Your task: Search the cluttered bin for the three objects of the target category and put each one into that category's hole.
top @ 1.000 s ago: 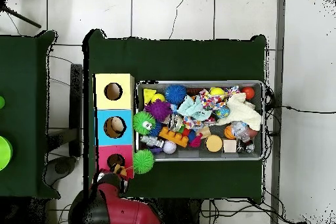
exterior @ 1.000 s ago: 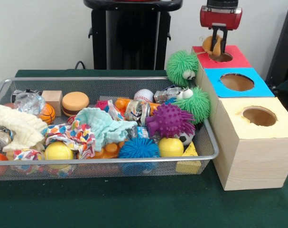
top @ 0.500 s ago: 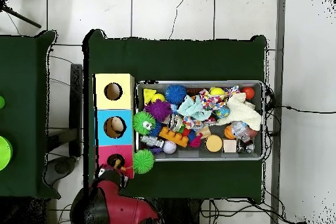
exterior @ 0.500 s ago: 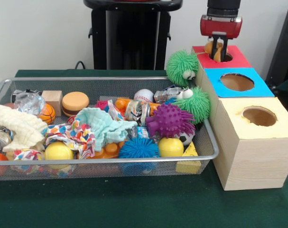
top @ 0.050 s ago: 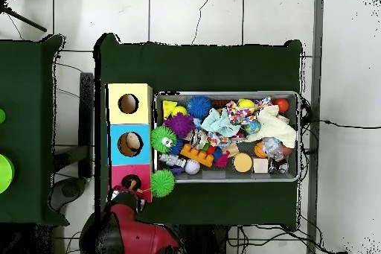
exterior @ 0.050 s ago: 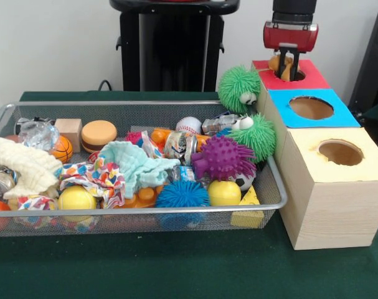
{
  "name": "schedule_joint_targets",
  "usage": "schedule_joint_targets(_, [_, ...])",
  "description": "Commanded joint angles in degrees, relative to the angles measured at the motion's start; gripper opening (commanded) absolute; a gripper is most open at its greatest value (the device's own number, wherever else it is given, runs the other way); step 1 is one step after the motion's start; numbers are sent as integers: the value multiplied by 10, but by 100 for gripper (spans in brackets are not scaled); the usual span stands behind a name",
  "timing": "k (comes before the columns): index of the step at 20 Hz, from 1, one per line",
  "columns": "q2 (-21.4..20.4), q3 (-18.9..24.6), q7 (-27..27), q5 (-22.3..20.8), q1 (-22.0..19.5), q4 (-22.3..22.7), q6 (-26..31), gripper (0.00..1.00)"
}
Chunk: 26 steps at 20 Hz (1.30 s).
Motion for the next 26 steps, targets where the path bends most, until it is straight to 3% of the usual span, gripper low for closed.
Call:
schedule_joint_targets(1, [200,69,171,43,14,-70,-9,0])
schedule_joint_targets(2, [199,63,171,44,21,-70,-18,100])
schedule_joint_targets(6, [196,64,153,44,13,-73,10,100])
schedule_joint_targets(16, [189,61,148,46,13,-71,18,100])
schedule_joint_targets(26, [156,43,116,55,19,-68,80,100])
